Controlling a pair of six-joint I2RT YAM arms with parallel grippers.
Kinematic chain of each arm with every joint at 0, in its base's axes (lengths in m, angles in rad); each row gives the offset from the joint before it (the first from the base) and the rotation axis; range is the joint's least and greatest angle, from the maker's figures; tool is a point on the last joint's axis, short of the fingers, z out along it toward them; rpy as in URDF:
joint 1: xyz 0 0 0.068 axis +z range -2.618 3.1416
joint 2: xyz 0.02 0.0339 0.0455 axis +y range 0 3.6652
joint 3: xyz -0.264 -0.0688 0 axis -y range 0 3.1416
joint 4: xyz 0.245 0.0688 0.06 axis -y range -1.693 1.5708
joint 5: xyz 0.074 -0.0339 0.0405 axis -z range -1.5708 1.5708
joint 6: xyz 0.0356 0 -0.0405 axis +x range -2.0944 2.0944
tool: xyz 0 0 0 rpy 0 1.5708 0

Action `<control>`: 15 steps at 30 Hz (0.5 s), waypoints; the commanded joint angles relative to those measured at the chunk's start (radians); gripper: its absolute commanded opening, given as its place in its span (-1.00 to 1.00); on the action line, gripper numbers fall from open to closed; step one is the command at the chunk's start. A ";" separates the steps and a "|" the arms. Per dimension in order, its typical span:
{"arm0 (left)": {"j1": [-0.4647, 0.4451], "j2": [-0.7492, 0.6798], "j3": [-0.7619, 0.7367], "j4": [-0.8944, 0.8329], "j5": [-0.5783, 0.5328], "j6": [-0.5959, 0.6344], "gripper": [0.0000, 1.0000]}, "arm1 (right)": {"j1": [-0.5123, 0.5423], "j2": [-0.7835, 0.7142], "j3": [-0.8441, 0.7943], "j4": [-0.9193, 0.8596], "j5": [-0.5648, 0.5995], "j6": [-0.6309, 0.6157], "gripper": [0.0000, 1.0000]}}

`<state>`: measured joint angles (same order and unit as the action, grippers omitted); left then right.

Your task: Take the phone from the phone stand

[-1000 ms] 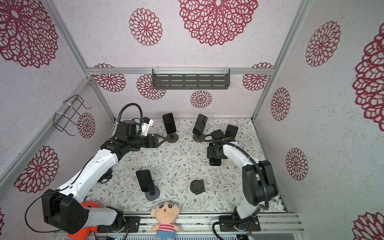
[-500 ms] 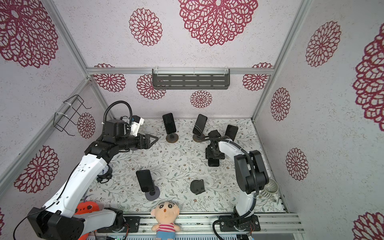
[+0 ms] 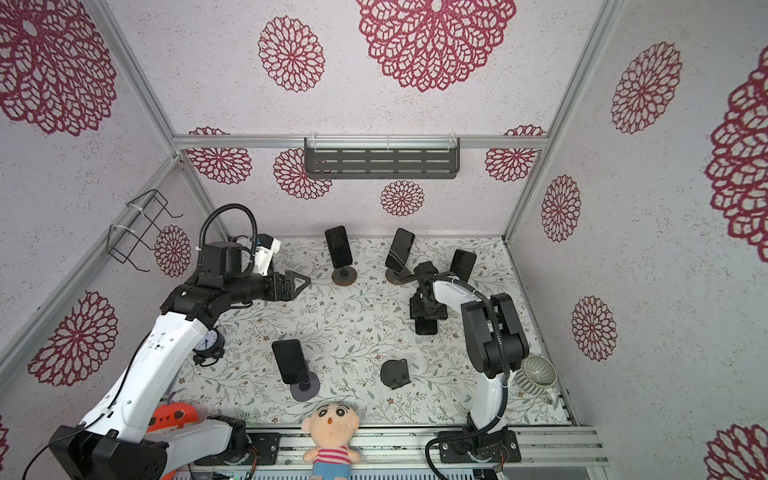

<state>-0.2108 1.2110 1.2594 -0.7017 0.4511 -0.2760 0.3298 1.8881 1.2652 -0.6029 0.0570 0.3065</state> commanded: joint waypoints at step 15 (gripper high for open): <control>0.037 -0.067 -0.059 -0.089 -0.029 0.023 0.96 | -0.002 0.012 0.014 -0.007 0.022 -0.019 0.56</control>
<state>-0.1822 1.1599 1.2057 -0.7620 0.4335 -0.2752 0.3298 1.9049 1.2652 -0.6029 0.0574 0.3042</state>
